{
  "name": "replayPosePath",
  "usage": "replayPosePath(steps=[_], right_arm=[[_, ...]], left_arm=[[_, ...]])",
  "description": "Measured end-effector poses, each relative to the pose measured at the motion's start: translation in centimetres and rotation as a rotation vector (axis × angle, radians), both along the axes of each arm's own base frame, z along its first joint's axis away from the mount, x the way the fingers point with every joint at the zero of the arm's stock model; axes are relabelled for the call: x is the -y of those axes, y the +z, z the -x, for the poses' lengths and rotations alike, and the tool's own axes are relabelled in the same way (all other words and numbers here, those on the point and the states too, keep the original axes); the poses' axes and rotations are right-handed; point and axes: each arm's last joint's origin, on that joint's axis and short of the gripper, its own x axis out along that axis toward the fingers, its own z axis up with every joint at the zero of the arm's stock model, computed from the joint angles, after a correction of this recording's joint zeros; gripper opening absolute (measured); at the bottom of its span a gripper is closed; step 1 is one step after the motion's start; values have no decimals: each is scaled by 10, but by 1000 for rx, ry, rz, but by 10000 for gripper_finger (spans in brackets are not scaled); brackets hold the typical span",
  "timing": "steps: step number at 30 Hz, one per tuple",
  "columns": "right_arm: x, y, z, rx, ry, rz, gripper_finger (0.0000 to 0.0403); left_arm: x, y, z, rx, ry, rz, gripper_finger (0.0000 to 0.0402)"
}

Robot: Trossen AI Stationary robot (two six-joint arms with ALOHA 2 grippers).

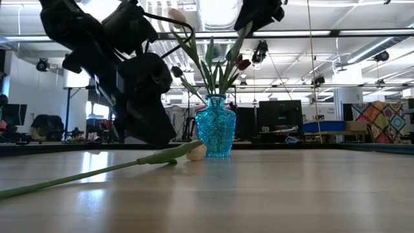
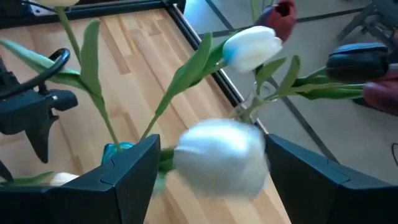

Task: Sort flowers into vase by color
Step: Put the white tulip into the blue vase, then put the orange tulip into the blue vase

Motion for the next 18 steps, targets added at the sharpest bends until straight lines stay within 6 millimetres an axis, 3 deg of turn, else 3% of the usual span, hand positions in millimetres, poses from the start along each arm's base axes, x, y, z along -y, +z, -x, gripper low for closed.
replayPosePath(steps=[5, 12, 18], right_arm=[[-1, 12, 12, 41, 1, 5, 279], [-2, 21, 23, 72, 4, 11, 279], [-3, 27, 30, 93, 6, 13, 278]], left_arm=[[3, 2, -14, -24, -27, -40, 193], [6, -11, -36, -128, -33, -80, 181], [7, -13, -44, -152, -46, -111, 131]])
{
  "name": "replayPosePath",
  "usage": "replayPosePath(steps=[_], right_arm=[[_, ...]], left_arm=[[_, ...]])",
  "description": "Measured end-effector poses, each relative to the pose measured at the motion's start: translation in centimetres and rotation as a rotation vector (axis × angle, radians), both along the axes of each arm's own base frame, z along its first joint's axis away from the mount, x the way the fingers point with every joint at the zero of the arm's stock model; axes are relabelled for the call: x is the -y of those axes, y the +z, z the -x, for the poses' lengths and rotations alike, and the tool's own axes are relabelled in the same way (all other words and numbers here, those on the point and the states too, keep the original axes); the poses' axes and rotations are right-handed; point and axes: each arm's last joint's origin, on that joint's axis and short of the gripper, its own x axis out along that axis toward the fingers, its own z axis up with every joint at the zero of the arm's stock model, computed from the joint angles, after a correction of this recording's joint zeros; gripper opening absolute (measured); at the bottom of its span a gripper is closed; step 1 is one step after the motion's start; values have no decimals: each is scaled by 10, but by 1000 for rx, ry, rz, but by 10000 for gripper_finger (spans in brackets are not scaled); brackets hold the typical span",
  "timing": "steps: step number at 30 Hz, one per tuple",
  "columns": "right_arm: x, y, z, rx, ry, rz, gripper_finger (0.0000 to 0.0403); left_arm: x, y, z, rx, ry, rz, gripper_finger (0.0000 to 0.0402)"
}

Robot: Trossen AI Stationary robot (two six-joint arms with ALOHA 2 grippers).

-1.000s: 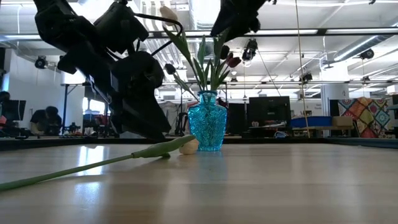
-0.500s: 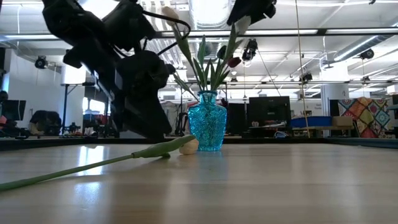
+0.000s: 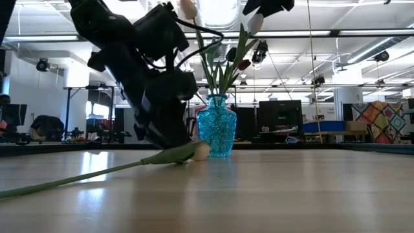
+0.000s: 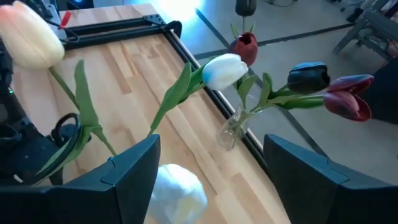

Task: Sort flowers into vase by color
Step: Put the orange tulip into the blue vase

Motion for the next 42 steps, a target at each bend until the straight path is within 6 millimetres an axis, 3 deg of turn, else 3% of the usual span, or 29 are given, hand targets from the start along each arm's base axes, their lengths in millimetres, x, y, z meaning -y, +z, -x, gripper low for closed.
replayPosePath(steps=[7, 12, 17, 22, 32, 38, 42], right_arm=[[-12, 4, 5, -4, 45, 21, 239], [-22, 7, 7, -3, 59, 59, 191], [-36, 9, 11, 4, 118, 66, 155], [-52, 0, 21, -9, 126, 103, 133], [-83, -63, 36, 74, 130, 125, 98], [-91, -114, 34, 188, 179, 111, 88], [-95, -131, 24, 308, 256, 67, 97]], left_arm=[[0, 5, 11, -15, 5, -34, 14], [3, 15, 24, 14, 7, -54, 10], [4, 27, 51, 62, 48, -82, 3], [5, 41, 77, 269, 78, -92, 1], [1, 51, 115, 836, 11, -89, 0], [4, 76, 107, 1016, -85, -196, 0], [7, 100, 95, 1087, -158, -289, 0]])
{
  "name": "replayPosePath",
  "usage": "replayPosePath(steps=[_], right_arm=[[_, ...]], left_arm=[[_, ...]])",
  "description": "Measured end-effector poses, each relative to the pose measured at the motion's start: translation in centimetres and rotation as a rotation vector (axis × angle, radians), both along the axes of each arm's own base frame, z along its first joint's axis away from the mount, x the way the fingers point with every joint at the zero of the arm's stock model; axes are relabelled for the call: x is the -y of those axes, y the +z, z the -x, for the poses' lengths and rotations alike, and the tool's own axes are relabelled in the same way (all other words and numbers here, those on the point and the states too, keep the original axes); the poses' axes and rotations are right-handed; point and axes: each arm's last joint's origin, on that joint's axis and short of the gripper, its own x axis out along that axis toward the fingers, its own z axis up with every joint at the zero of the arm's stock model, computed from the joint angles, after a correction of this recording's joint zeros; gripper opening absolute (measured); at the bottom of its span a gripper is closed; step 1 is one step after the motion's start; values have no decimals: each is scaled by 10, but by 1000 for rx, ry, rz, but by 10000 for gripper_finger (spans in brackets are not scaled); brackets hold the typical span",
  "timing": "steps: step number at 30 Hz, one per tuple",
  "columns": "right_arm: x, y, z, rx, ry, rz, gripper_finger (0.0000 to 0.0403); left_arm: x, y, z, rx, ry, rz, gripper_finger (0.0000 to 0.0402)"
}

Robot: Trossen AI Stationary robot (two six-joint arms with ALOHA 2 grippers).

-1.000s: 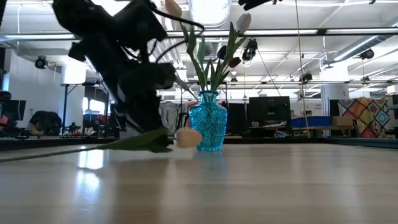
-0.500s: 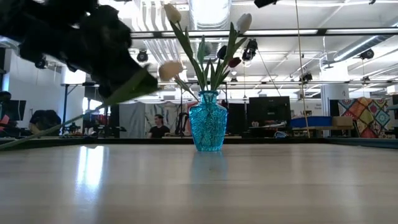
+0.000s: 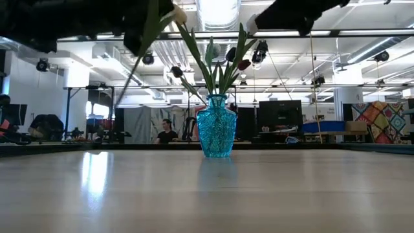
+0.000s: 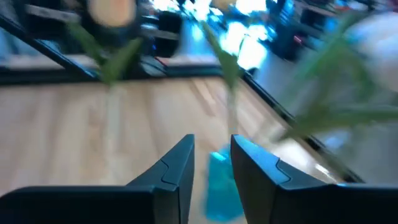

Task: Sort flowers into vase by color
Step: Put the orange tulip into the blue vase

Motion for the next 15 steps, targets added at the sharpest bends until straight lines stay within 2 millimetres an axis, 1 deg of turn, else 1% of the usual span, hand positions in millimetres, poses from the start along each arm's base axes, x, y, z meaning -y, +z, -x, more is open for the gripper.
replayPosePath(steps=[5, 7, 11, 15], right_arm=[[-8, -7, -18, 146, 108, -38, 128], [-11, -11, -26, 165, 120, -19, 146], [-16, -13, -44, 187, 125, -4, 190], [-22, -8, -63, 214, 140, -11, 228]], left_arm=[[3, 29, -13, 84, -15, -97, 0], [5, 37, -19, 89, -21, -136, 0], [6, 49, -27, 109, -8, -187, 0], [6, 55, -30, 120, 1, -204, 0]])
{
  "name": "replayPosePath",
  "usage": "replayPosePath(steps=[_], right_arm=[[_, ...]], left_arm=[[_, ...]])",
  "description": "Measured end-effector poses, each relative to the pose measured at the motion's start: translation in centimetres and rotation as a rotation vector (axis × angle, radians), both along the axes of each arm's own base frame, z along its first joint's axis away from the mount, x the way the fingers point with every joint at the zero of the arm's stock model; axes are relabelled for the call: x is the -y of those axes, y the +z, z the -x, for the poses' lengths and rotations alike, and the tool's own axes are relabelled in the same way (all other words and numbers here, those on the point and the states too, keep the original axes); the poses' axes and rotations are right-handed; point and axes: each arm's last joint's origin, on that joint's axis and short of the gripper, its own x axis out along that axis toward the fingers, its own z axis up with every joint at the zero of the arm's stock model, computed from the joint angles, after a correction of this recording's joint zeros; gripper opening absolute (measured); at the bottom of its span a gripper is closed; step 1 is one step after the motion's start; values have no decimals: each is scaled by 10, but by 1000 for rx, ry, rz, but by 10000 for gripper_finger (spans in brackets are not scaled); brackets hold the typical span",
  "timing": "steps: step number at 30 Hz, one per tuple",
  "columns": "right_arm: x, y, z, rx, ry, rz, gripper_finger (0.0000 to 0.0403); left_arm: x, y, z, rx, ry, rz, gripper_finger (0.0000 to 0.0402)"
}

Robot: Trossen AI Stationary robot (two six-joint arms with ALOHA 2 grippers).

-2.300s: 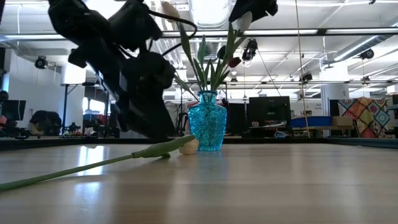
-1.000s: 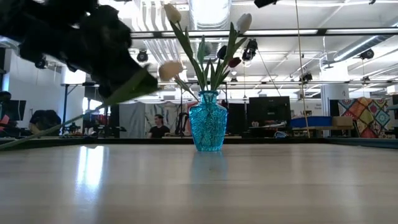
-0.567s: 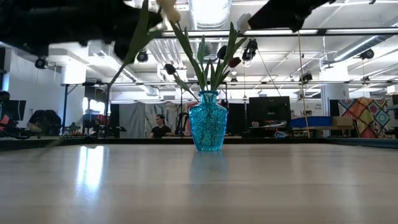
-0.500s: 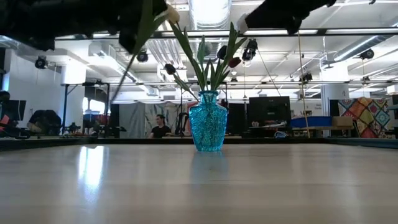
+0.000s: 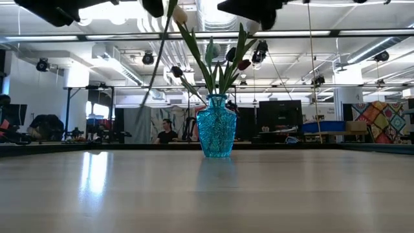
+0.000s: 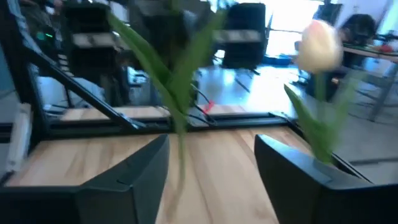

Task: Sort flowers into vase by color
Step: Put the orange tulip into the blue vase

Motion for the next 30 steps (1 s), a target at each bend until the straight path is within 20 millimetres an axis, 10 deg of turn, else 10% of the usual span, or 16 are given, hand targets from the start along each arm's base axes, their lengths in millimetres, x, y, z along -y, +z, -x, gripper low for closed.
replayPosePath(steps=[14, 30], right_arm=[[-10, 7, -48, 13, 27, 38, 242], [-5, 12, -56, 26, 56, 41, 56]], left_arm=[[0, 2, -1, 32, 1, 5, 0], [0, 4, 0, 53, 1, 7, 0]])
